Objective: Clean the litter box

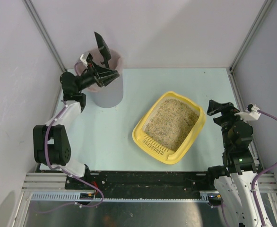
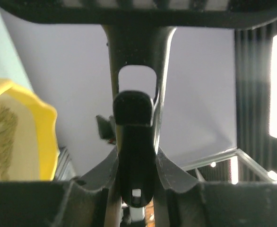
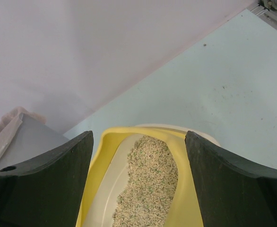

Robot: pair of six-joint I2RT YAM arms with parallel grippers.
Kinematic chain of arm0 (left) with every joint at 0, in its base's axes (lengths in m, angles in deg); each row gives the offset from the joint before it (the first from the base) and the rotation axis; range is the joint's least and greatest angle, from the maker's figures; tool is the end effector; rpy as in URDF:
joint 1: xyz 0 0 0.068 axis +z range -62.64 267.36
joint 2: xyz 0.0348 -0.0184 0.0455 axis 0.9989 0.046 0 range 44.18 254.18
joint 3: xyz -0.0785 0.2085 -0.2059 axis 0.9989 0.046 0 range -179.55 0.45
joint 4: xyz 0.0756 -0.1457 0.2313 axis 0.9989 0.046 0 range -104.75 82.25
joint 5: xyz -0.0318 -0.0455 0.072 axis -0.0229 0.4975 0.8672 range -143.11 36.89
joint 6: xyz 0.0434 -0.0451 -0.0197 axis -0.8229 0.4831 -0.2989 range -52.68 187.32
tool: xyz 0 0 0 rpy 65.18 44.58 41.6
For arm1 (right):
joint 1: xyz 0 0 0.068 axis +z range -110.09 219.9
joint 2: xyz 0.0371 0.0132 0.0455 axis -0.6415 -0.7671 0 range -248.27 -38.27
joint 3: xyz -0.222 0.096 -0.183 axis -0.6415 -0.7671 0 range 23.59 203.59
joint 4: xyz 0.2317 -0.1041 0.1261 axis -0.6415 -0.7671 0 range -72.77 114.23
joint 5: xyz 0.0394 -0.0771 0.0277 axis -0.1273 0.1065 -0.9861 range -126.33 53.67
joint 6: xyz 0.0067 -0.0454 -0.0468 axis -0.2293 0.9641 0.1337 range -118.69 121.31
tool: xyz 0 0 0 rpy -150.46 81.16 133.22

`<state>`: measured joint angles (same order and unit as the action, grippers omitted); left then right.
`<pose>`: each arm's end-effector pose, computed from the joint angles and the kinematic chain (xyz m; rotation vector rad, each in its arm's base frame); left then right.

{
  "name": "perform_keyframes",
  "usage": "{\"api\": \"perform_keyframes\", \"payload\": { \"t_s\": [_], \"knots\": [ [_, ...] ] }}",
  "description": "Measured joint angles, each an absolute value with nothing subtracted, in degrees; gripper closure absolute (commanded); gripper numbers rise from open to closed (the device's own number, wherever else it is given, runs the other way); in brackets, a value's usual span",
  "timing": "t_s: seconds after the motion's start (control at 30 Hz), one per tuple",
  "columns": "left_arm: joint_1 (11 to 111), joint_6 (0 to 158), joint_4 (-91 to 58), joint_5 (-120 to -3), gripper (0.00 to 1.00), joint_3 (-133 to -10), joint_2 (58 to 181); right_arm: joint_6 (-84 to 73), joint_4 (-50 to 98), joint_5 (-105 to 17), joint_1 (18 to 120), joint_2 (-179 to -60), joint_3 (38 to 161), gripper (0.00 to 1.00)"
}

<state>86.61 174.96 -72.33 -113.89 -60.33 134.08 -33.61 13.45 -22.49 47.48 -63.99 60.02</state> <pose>0.3698 -0.0499 0.3779 -0.2642 1.6894 -2.0772 0.1310 0.0051 0.3504 0.5574 1.4842 0.3917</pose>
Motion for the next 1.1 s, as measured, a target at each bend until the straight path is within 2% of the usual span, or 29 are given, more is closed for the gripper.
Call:
{"api": "perform_keyframes", "payload": {
  "t_s": [0.07, 0.23, 0.47, 0.77, 1.1],
  "knots": [
    [86.54, 166.69, -61.03, -115.18, 1.00, -62.12, 132.25, -33.61, 13.45, -22.49, 47.48, -63.99, 60.02, 0.17],
    [86.33, 133.71, -17.69, -109.51, 1.00, -77.44, 131.35, -33.61, 13.45, -22.49, 47.63, -63.99, 60.02, 0.17],
    [81.34, 102.30, 16.78, -85.28, 1.00, -89.27, 130.11, -33.61, 13.45, -22.42, 47.70, -63.99, 60.02, 0.17],
    [64.25, 79.51, 30.98, -62.33, 1.00, -90.12, 129.71, -33.63, 13.47, -22.42, 47.87, -64.01, 60.02, 0.17],
    [50.02, 73.30, 34.26, -49.19, 1.00, -90.10, 129.82, -33.59, 13.45, -21.96, 48.09, -63.57, 60.02, 0.16]
  ]
}}
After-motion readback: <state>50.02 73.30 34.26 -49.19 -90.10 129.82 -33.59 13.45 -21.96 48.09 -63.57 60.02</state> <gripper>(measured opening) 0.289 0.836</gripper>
